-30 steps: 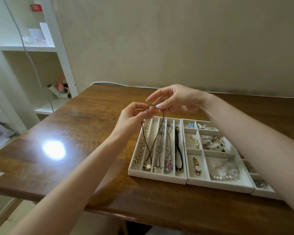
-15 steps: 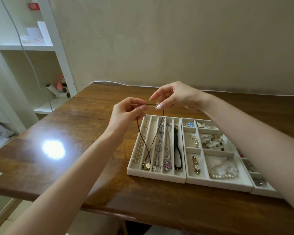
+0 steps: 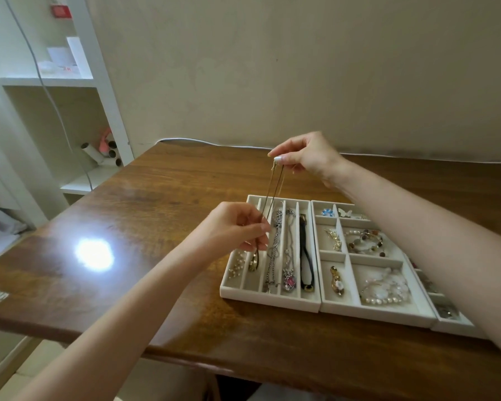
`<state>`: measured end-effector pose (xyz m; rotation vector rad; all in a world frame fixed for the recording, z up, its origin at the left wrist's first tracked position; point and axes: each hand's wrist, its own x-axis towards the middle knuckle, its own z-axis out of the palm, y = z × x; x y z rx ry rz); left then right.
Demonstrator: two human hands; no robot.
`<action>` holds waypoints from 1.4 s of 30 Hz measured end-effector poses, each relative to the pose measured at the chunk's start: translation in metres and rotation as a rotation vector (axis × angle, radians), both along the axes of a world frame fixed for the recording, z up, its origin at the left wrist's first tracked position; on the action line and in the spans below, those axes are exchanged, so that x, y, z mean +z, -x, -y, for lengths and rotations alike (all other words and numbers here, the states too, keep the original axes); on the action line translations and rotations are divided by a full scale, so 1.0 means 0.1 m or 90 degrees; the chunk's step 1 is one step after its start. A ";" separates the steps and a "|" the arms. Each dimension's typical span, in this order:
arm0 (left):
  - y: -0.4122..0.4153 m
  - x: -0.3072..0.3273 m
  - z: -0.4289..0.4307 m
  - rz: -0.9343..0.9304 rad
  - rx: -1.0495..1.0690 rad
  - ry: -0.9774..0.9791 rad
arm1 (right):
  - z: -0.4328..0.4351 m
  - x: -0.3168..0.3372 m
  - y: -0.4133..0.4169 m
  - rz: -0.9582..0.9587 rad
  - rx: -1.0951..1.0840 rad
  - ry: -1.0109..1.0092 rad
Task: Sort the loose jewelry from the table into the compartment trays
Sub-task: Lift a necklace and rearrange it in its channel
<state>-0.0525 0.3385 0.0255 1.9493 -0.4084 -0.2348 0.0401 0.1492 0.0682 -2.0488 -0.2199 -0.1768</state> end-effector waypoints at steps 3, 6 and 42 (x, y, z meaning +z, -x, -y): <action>0.08 0.00 -0.04 -0.011 -0.020 0.001 | 0.02 -0.07 -0.07 0.001 -0.034 -0.013; 0.11 -0.02 -0.08 -0.006 -0.013 0.015 | 0.03 -0.12 -0.12 -0.003 -0.054 -0.020; -0.01 -0.13 -0.03 0.009 0.107 0.130 | 0.15 0.35 0.00 0.028 0.003 -0.313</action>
